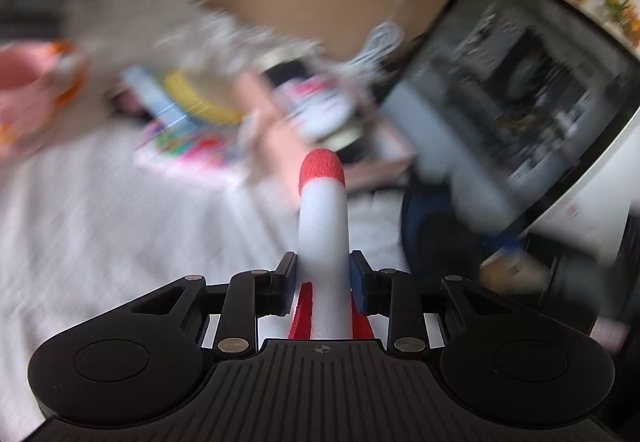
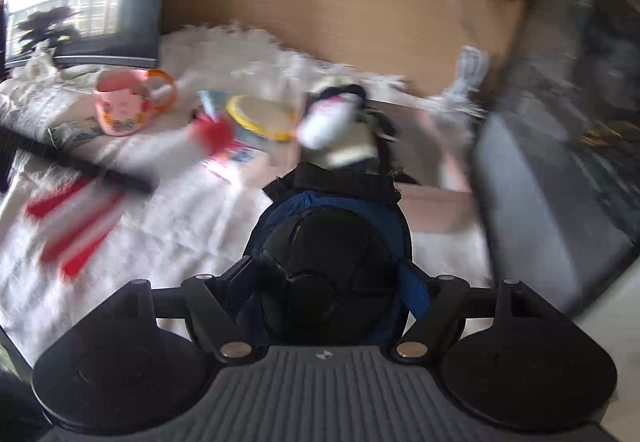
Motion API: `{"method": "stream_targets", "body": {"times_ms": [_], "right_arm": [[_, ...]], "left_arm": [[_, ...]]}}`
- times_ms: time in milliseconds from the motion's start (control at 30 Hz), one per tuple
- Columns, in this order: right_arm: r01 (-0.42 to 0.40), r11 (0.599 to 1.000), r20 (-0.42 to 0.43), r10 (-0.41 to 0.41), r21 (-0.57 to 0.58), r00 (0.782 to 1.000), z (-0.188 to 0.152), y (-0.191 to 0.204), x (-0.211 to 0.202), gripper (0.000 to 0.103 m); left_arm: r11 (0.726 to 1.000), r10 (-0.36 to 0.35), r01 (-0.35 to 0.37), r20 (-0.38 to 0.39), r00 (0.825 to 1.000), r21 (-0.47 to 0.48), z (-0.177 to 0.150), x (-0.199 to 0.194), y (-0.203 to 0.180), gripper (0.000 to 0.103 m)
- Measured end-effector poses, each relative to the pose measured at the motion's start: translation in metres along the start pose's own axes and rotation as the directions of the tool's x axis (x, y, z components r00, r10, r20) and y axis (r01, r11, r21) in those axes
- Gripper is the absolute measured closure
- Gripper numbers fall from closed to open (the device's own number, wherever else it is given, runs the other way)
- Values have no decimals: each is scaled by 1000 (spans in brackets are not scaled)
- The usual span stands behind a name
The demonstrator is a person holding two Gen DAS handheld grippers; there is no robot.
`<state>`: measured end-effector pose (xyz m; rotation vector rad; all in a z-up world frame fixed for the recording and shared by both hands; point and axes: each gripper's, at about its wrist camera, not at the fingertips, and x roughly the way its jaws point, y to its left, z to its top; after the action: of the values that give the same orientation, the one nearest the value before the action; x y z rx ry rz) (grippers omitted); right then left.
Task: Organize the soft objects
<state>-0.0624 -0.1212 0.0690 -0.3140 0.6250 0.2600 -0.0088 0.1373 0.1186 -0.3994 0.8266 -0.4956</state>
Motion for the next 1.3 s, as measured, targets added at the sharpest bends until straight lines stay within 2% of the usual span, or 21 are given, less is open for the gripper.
{"method": "stream_targets", "body": {"times_ms": [67,133,233,333,400,500,567,667,733,833,867,933,1000,1067,1133,1167,1233,1300], "right_arm": [[13,1000,20,-13,20,1000,-14,-16,-6,28],[31,998,19,-32,61,999,-26,-29,-8,28],[-6,995,25,4,97,1000,-40,-45,-6,28],[-25,995,36,22,94,999,-47,-52,-4,28],[-44,995,44,41,86,998,-49,-56,-2,28],[-73,994,51,69,81,996,-50,-66,3,28],[-97,991,52,92,94,994,-50,-73,10,28],[-127,985,57,121,117,991,-48,-82,23,28],[-144,981,92,132,128,987,-39,-86,27,28],[-157,980,192,132,123,973,-11,-90,24,28],[-145,982,221,117,119,968,-1,-91,23,28],[-74,992,275,42,106,961,28,-91,29,28],[-13,993,281,-21,117,959,57,-96,45,28],[-14,990,281,-26,140,959,86,-105,73,28],[9,990,276,-49,143,960,105,-112,108,27],[34,988,259,-72,149,963,110,-114,123,27],[54,984,175,-84,168,981,114,-116,163,28],[15,981,96,-34,195,995,110,-117,190,28]], "left_arm": [[999,-41,40,31,999,18,28,21,-22,71],[999,-32,30,72,997,23,59,49,-46,71],[1000,-22,24,132,991,-15,105,103,-75,71],[996,68,-56,185,980,-73,140,160,-89,71],[984,143,-124,150,978,-126,155,202,-90,71],[970,214,-199,102,971,-143,155,227,-85,71],[971,221,-207,120,968,-118,150,222,-88,71],[975,222,-213,178,959,-68,135,192,-90,71],[960,276,-278,219,936,-21,121,171,-94,71],[919,379,-395,253,890,14,94,142,-87,71],[913,395,-407,237,888,6,88,138,-81,71],[918,391,-397,186,901,-5,80,134,-65,71],[911,409,-413,132,903,-2,76,138,-55,71],[915,400,-404,91,912,24,75,144,-47,71],[909,413,-415,64,909,31,75,149,-42,71],[908,416,-417,44,909,33,75,151,-39,69],[911,407,-408,30,913,57,72,154,-36,64],[907,406,-408,44,913,102,69,155,-34,50]]}}
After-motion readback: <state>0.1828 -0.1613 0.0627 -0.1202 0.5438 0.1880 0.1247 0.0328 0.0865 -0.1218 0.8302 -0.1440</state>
